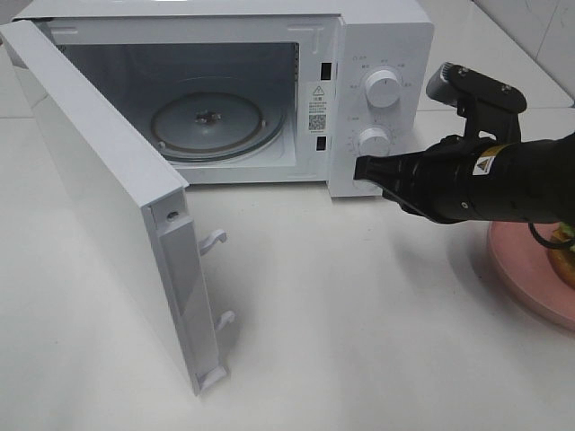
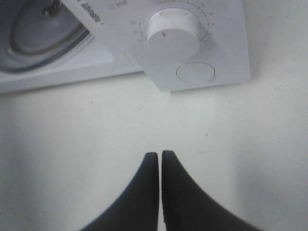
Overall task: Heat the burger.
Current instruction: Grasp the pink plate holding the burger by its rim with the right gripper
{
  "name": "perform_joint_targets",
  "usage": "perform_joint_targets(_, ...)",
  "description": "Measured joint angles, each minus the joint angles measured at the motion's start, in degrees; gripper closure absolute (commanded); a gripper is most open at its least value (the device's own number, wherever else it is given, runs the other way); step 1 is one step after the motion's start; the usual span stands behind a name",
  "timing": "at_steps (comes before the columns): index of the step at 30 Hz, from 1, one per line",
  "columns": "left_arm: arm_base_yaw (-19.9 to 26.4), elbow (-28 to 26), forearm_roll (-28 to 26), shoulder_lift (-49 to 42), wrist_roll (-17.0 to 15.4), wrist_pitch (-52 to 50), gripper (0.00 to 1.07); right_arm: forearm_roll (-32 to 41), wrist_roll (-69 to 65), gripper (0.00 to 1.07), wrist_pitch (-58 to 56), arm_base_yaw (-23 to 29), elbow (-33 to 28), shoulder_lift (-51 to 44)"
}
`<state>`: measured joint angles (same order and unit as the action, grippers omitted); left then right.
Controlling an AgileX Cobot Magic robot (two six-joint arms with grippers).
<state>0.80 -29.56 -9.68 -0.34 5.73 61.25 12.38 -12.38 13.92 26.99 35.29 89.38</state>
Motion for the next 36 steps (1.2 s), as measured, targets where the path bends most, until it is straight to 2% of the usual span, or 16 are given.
perform_joint_targets(2, 0.0, 0.0, 0.0, 0.0, 0.0, 0.0, 0.09, 0.3, 2.6, 1.03, -2.2, -0.2, 0.0, -1.0)
perform_joint_targets(4, 0.0, 0.0, 0.0, 0.0, 0.0, 0.0, 0.09, 1.5, 8.7, 1.03, -11.1, -2.5, 0.0, -4.6)
perform_joint_targets(7, 0.0, 0.0, 0.0, 0.0, 0.0, 0.0, 0.09, 1.5, 9.6, 1.02, -13.2, -3.2, 0.0, -5.4)
perform_joint_targets(9, 0.0, 0.0, 0.0, 0.0, 0.0, 0.0, 0.09, 1.5, 11.3, 1.01, -18.4, -5.2, 0.0, -7.8)
perform_joint_targets(18, 0.0, 0.0, 0.0, 0.0, 0.0, 0.0, 0.09, 1.5, 12.4, 0.99, -28.7, -11.3, 0.0, -12.9)
perform_joint_targets(21, 0.0, 0.0, 0.0, 0.0, 0.0, 0.0, 0.09, 0.7, 12.4, 0.98, -34.9, -13.9, 1.4, -13.9)
perform_joint_targets(23, 0.0, 0.0, 0.0, 0.0, 0.0, 0.0, 0.09, -3.5, 12.8, 0.96, -44.1, -16.7, 5.2, -14.0)
perform_joint_targets(26, 0.0, 0.0, 0.0, 0.0, 0.0, 0.0, 0.09, -5.0, 12.9, 0.95, -45.8, -17.2, 6.2, -14.0)
perform_joint_targets(29, 0.0, 0.0, 0.0, 0.0, 0.0, 0.0, 0.09, -11.3, 13.0, 0.87, -51.5, -18.9, 9.9, -14.0)
perform_joint_targets(31, 0.0, 0.0, 0.0, 0.0, 0.0, 0.0, 0.09, -12.4, 13.0, 0.84, -52.0, -19.0, 10.4, -14.0)
perform_joint_targets(33, 0.0, 0.0, 0.0, 0.0, 0.0, 0.0, 0.09, -17.1, 12.4, 0.65, -52.6, -19.1, 12.1, -14.0)
perform_joint_targets(34, 0.0, 0.0, 0.0, 0.0, 0.0, 0.0, 0.09, -17.1, 12.4, 0.65, -52.6, -19.1, 12.1, -14.0)
perform_joint_targets(35, 0.0, 0.0, 0.0, 0.0, 0.0, 0.0, 0.09, -17.6, 12.4, 0.59, -52.6, -19.2, 12.4, -14.0)
perform_joint_targets(36, 0.0, 0.0, 0.0, 0.0, 0.0, 0.0, 0.09, -18.3, 12.4, 0.43, -52.4, -19.2, 12.6, -14.0)
